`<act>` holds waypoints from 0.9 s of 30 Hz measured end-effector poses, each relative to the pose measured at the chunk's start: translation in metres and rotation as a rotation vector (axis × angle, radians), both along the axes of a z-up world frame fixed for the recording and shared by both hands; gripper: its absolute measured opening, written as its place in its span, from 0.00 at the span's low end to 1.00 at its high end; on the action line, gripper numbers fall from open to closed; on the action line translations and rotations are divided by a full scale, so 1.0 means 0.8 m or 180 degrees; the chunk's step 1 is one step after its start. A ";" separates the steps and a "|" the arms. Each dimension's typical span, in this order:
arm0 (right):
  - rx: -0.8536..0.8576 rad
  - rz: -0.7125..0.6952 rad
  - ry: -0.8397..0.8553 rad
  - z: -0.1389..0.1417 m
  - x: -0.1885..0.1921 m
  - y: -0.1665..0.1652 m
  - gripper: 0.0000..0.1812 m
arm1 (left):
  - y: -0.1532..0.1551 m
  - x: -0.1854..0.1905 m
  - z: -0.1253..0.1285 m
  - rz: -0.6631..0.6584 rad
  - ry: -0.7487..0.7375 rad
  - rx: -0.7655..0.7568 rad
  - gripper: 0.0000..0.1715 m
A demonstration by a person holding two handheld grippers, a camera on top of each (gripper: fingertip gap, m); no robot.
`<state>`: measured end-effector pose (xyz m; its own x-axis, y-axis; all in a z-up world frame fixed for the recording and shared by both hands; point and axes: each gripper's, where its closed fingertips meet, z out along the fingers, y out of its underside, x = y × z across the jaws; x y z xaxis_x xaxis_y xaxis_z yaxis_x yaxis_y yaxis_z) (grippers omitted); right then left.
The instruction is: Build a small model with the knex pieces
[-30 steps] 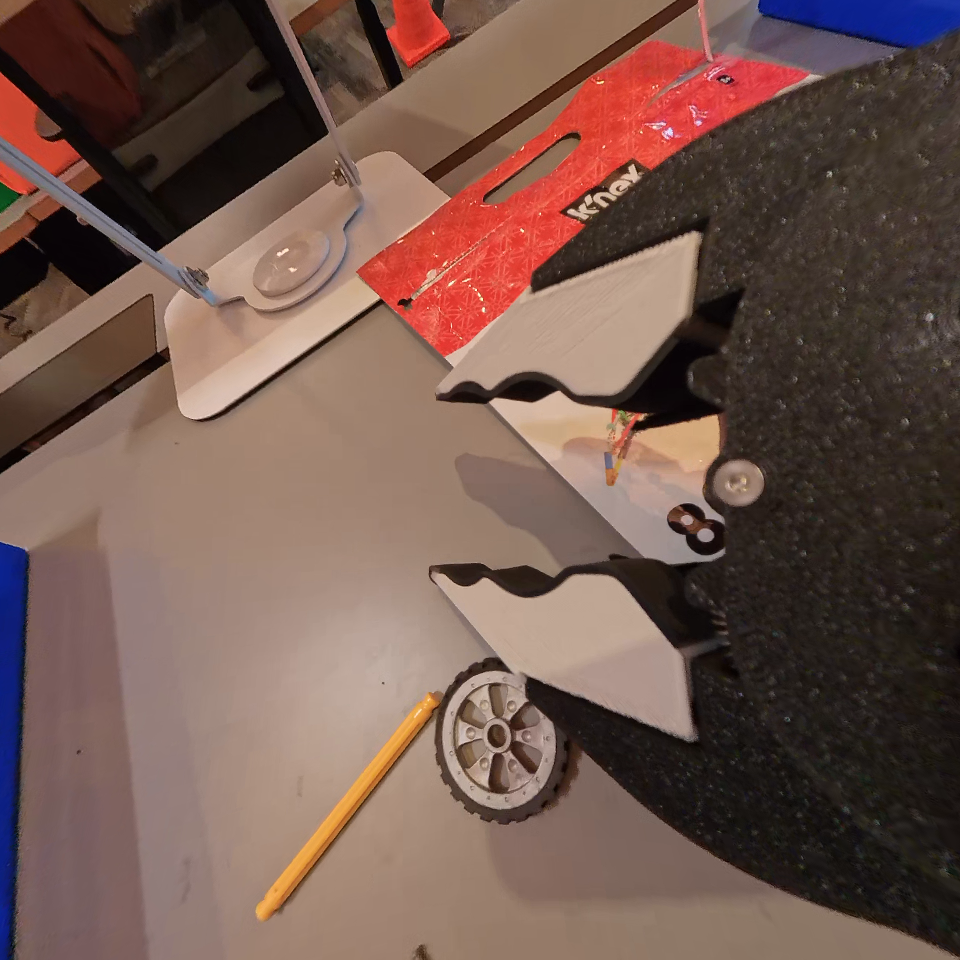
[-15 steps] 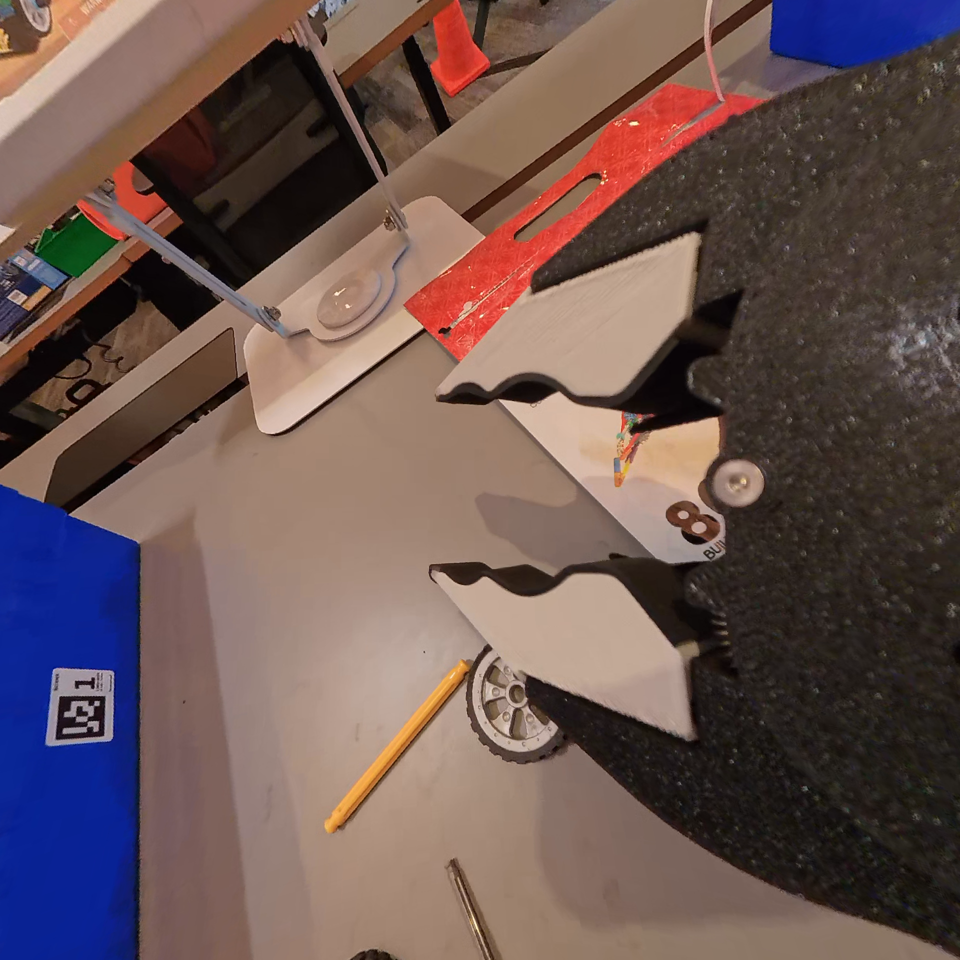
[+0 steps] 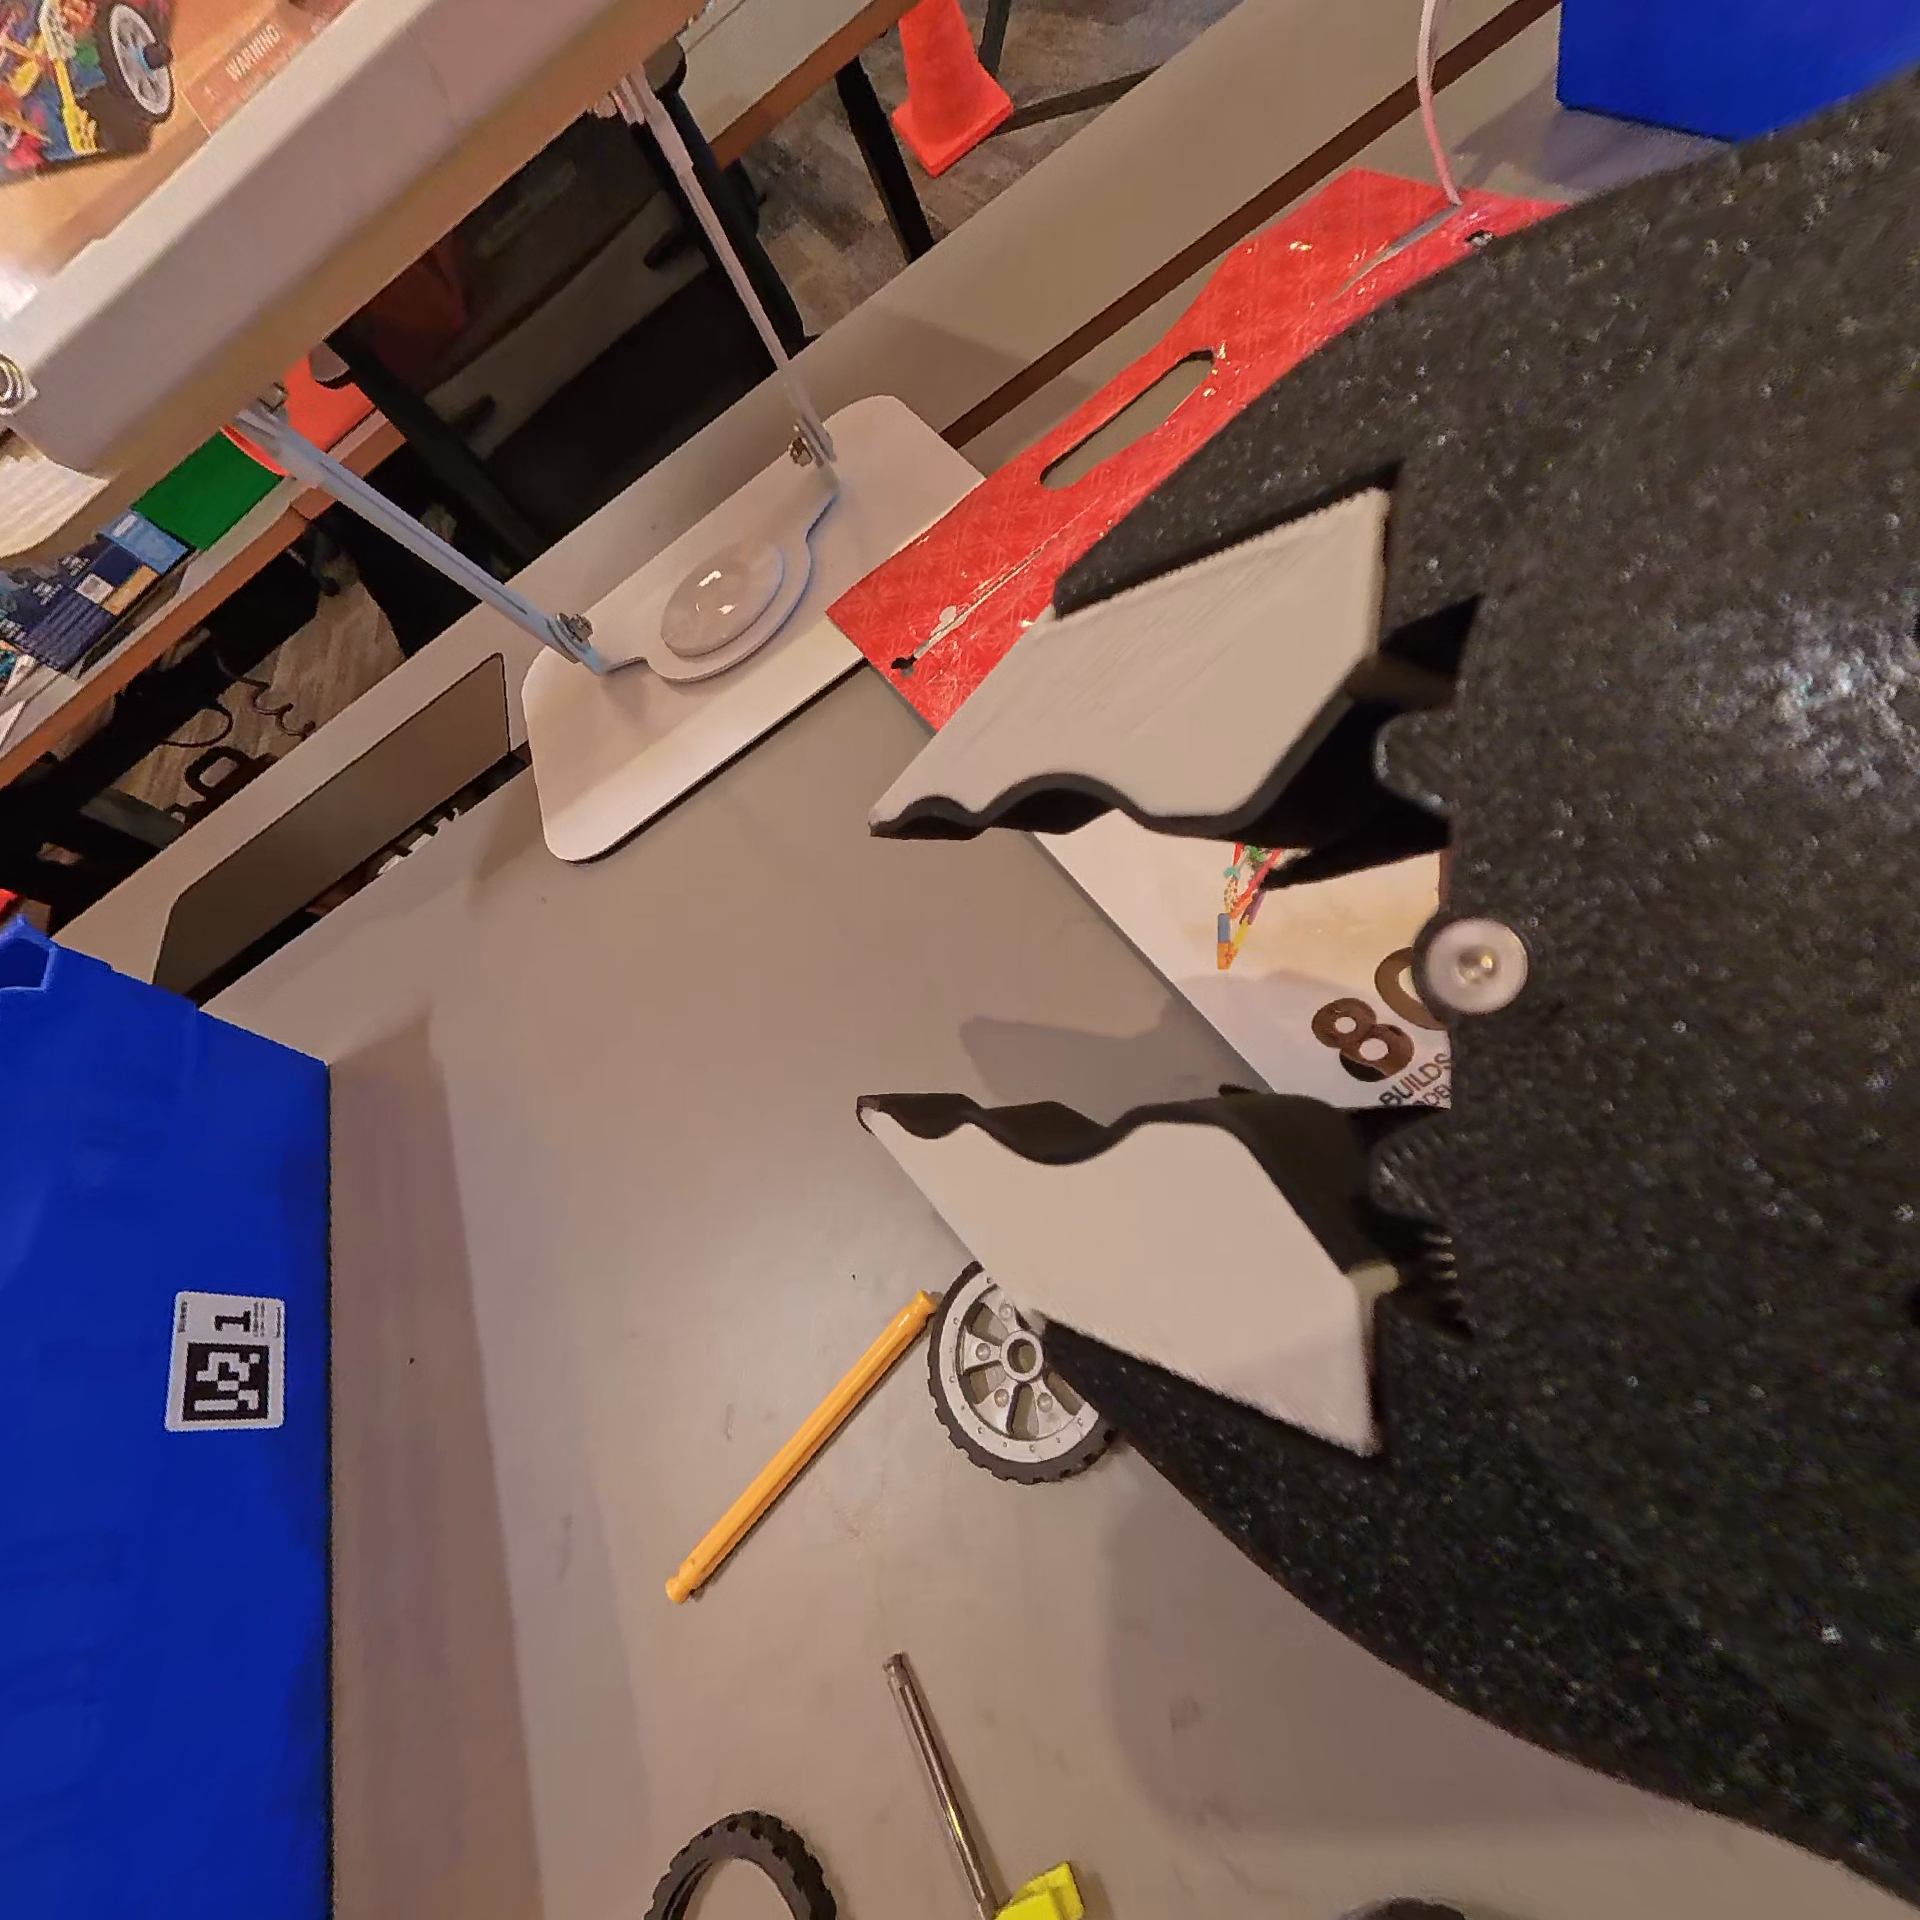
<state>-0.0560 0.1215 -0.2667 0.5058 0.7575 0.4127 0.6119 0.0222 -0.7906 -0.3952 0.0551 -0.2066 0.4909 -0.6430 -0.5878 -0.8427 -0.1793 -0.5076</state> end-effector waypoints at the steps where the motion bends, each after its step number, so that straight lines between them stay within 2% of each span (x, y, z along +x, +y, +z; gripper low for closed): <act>1: -0.0007 0.0004 -0.0002 -0.001 0.000 0.000 0.27 | 0.007 0.000 -0.003 -0.0013 0.0059 -0.0072 0.12; 6: -0.0029 0.0020 -0.0008 -0.004 0.000 -0.001 0.27 | 0.042 0.011 -0.017 -0.0204 0.0197 -0.0419 0.21; 14: -0.0057 0.0031 -0.0011 -0.006 0.002 -0.001 0.27 | 0.096 0.025 -0.063 -0.0482 0.0408 -0.1008 0.22; 17: -0.0069 0.0029 -0.0007 -0.007 0.004 0.000 0.27 | 0.111 0.015 -0.086 -0.0484 0.0634 -0.1199 0.21; 21: -0.0079 0.0027 0.0008 -0.007 0.006 0.000 0.27 | 0.102 0.014 -0.105 -0.0622 0.0638 -0.1585 0.19; 27: -0.0122 0.0055 -0.0010 -0.012 0.005 -0.001 0.27 | 0.073 0.003 -0.128 -0.0788 0.0945 -0.2129 0.21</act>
<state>-0.0524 0.1207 -0.2766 0.4913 0.7814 0.3848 0.6141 0.0025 -0.7892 -0.3925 0.1135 -0.3093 0.1690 -0.9783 -0.1200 -0.9821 -0.1569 -0.1039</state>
